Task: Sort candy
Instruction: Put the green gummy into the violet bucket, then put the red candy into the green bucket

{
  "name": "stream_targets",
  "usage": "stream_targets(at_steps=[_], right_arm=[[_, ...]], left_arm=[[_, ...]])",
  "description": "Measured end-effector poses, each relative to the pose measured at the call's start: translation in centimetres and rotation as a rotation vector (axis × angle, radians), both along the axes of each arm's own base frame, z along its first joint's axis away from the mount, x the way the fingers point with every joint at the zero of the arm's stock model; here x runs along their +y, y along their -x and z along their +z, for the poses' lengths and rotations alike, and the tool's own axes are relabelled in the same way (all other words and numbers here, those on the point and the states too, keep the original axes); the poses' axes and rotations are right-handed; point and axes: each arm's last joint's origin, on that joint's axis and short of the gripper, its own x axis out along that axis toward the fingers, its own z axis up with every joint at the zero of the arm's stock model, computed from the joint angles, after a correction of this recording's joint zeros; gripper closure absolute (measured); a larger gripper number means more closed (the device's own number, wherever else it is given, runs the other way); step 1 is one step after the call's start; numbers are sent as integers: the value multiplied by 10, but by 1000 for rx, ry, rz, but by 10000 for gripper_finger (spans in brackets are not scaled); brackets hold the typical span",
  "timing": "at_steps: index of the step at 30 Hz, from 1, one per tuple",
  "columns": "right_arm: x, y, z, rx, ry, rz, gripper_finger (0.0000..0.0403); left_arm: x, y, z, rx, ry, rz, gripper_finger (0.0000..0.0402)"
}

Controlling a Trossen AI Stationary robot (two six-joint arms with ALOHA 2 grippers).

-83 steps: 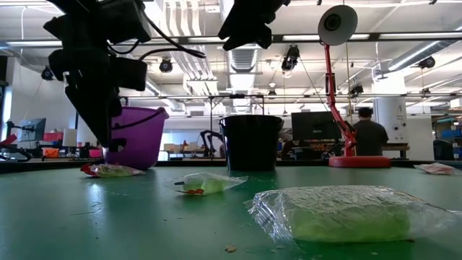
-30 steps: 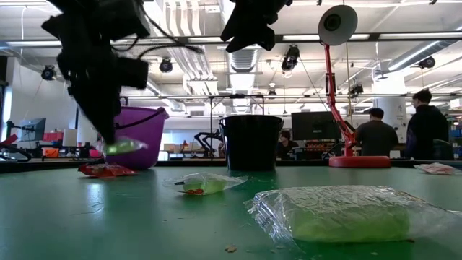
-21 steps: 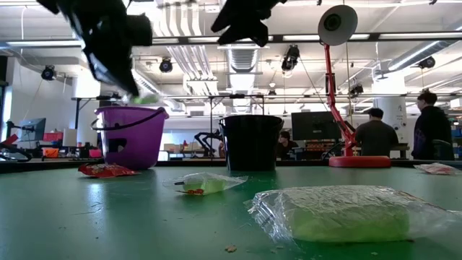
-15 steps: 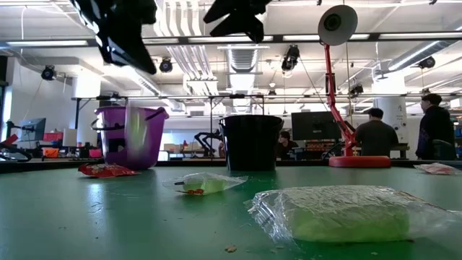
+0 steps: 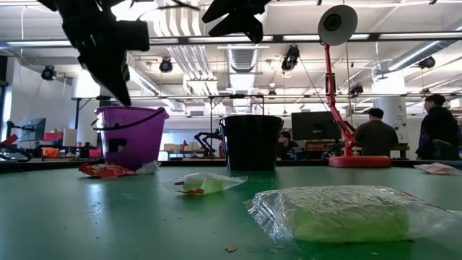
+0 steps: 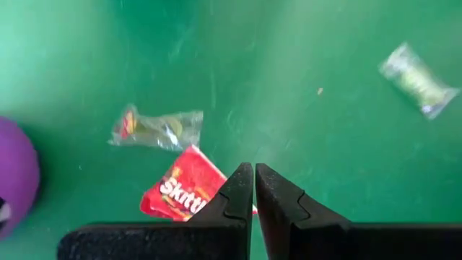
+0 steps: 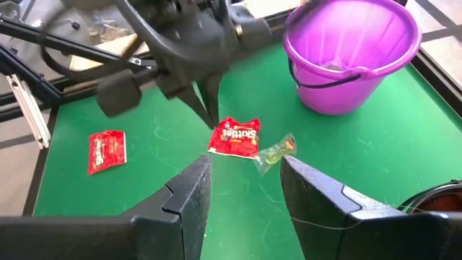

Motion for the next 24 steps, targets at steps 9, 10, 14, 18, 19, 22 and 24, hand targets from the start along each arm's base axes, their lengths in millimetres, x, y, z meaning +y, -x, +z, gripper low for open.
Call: stream_targets(at_steps=[9, 10, 14, 18, 19, 22, 24], right_arm=[[0, 0, 0, 1, -3, -2, 243], [0, 0, 0, 0, -3, -2, 243], [0, 0, 0, 1, -3, -2, 243], [0, 1, -1, 10, -8, 4, 243], [0, 1, -1, 15, -9, 5, 243], [1, 2, -3, 36, -11, 6, 243], [1, 3, -4, 46, -12, 6, 243]], left_arm=[[-4, -10, -18, 60, 81, -7, 339], [-4, -11, -20, 67, 81, -7, 330], [-8, -13, -26, 99, 80, -12, 297], [-13, -10, -29, 140, 53, 41, 281], [-14, -8, -29, 155, 37, 69, 281], [-14, -3, -33, 196, 18, 134, 281], [-15, -1, -34, 202, 28, 157, 282]])
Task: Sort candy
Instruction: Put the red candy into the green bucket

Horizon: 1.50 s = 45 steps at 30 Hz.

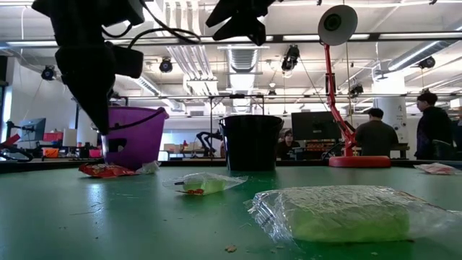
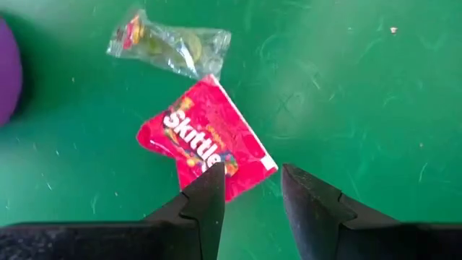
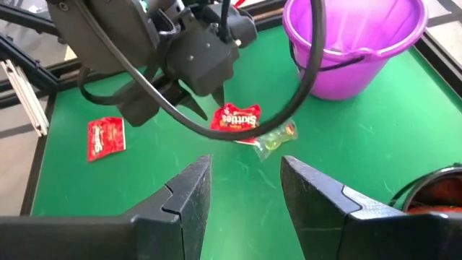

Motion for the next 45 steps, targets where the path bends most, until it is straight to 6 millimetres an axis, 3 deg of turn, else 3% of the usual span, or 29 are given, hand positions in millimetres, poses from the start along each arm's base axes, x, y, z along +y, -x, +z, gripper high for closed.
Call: stream_targets(at_steps=[8, 16, 20, 31, 45], right_arm=[[0, 0, -1, 6, -9, -5, 243], [1, 0, 0, 6, -7, -1, 243], [4, 0, 0, 6, -6, 8, 243], [17, 0, 0, 6, -7, 42, 243], [31, 0, -1, 8, -32, 65, 243]], left_arm=[[-11, 13, 0, 66, 0, 77, 283], [-8, 13, -7, 15, -38, 363, 283], [-8, 11, -11, 19, -39, 420, 283], [-8, 3, -31, 78, -130, 419, 283], [-12, -14, -60, 133, -101, 414, 283]])
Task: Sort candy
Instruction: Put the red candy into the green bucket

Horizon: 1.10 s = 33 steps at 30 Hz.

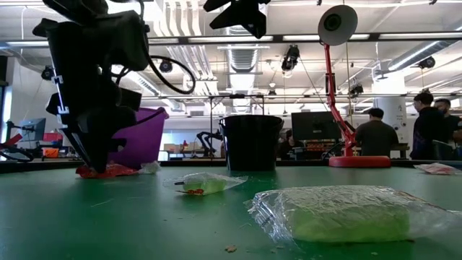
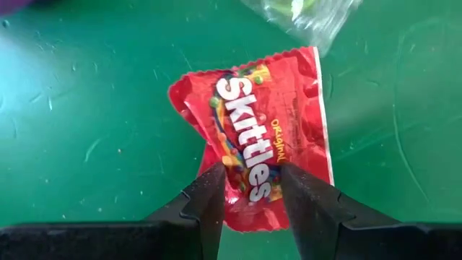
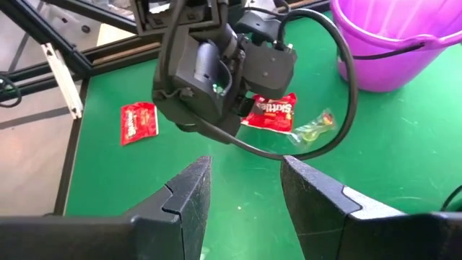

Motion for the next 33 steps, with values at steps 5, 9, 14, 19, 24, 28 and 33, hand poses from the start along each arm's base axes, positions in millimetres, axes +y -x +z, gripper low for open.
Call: stream_targets(at_steps=[5, 9, 14, 19, 24, 28, 33], right_arm=[[4, 0, 0, 0, 0, 9, 243], [5, 0, 0, 1, -10, 6, 243], [7, 0, 0, 1, -11, 9, 243], [7, 0, 0, 2, -11, 9, 243], [7, 1, 0, 8, -23, -1, 243], [7, 3, -1, 35, -60, -31, 243], [7, 6, 1, 40, -65, -35, 243]], left_arm=[[0, -1, -3, 4, 11, 11, 283], [0, 0, -4, 9, 13, 11, 285], [0, 0, -6, 21, 14, 8, 328], [-1, -1, -9, 47, 17, -25, 392], [-2, 1, -7, 53, 28, -46, 395], [-6, 8, 6, 64, 65, -66, 399], [-10, 12, 37, -66, 80, -127, 401]])
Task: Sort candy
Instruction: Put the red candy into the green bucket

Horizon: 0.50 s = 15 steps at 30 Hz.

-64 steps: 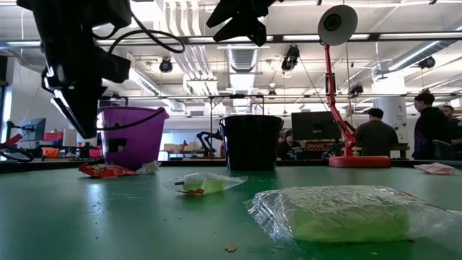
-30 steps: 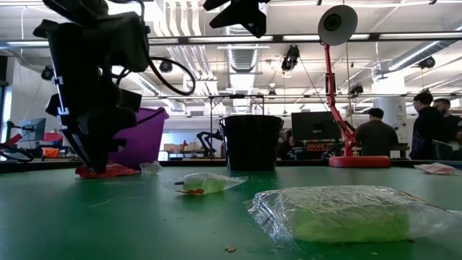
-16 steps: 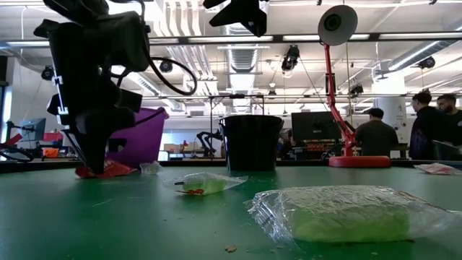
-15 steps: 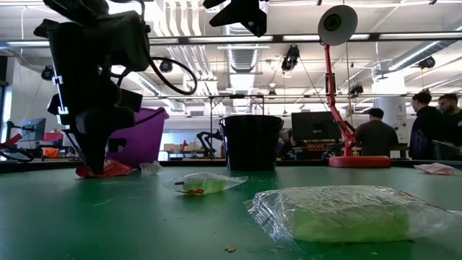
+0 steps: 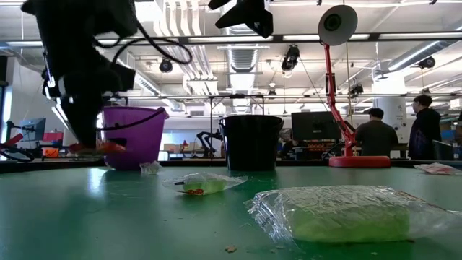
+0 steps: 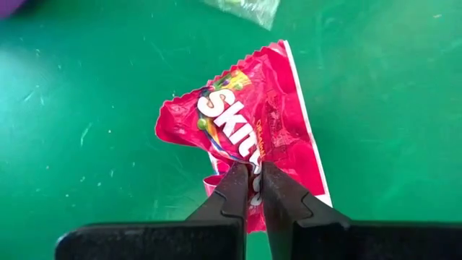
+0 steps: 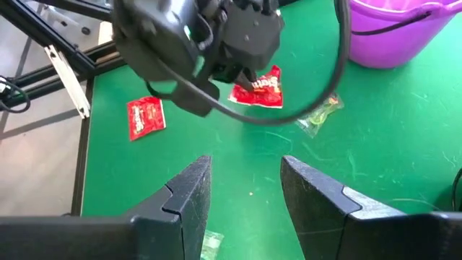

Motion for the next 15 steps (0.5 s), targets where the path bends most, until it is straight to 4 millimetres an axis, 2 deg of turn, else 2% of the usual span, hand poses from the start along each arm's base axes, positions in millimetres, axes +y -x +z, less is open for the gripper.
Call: stream_targets(at_steps=[7, 15], right_arm=[[0, 0, 0, 0, 4, 3, 243], [0, -4, -2, -13, 5, 4, 243]], left_arm=[[3, 14, 38, -192, 25, -6, 401], [9, 26, 76, -435, -55, -28, 401]])
